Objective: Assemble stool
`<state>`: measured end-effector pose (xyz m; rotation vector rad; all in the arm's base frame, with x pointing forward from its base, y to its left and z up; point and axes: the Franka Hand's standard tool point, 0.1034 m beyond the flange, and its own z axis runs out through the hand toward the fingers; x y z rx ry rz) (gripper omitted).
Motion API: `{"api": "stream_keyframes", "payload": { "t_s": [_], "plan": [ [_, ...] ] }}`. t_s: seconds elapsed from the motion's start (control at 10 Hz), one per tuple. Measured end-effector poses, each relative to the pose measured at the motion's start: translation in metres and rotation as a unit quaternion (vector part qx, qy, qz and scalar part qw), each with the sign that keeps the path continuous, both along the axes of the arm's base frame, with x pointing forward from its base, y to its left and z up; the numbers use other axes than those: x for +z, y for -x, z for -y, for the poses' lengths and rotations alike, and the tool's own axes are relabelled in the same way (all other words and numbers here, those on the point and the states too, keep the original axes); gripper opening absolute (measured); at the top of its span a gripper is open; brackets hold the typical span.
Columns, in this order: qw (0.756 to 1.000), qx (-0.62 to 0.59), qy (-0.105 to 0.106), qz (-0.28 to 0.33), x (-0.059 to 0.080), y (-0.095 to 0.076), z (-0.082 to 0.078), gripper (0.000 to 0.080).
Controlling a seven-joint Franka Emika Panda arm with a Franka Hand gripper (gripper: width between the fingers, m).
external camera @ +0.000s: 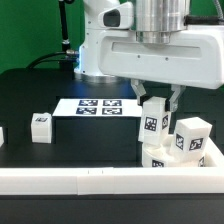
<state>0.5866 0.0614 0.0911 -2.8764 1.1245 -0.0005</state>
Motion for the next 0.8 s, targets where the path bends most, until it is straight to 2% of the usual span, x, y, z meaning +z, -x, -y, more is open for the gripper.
{"api": "stream_keyframes", "payload": {
  "t_s": [0.2, 0.4, 0.5, 0.6, 0.8],
  "plan": [
    [0.996, -0.09, -0.013, -0.004, -0.0005, 0.0, -0.0016, 0.0335],
    [0.97, -0.238, -0.04, 0.0, -0.0011, -0.0019, -0.0028, 0.0335],
    [0.953, -0.297, -0.056, 0.007, -0.0014, -0.0041, -0.0016, 0.0335],
    [0.915, -0.392, -0.087, 0.027, -0.0014, -0.0082, 0.0022, 0.0335],
    [0.871, -0.48, -0.11, 0.016, -0.0008, -0.0084, -0.0006, 0.0335]
  ]
}}
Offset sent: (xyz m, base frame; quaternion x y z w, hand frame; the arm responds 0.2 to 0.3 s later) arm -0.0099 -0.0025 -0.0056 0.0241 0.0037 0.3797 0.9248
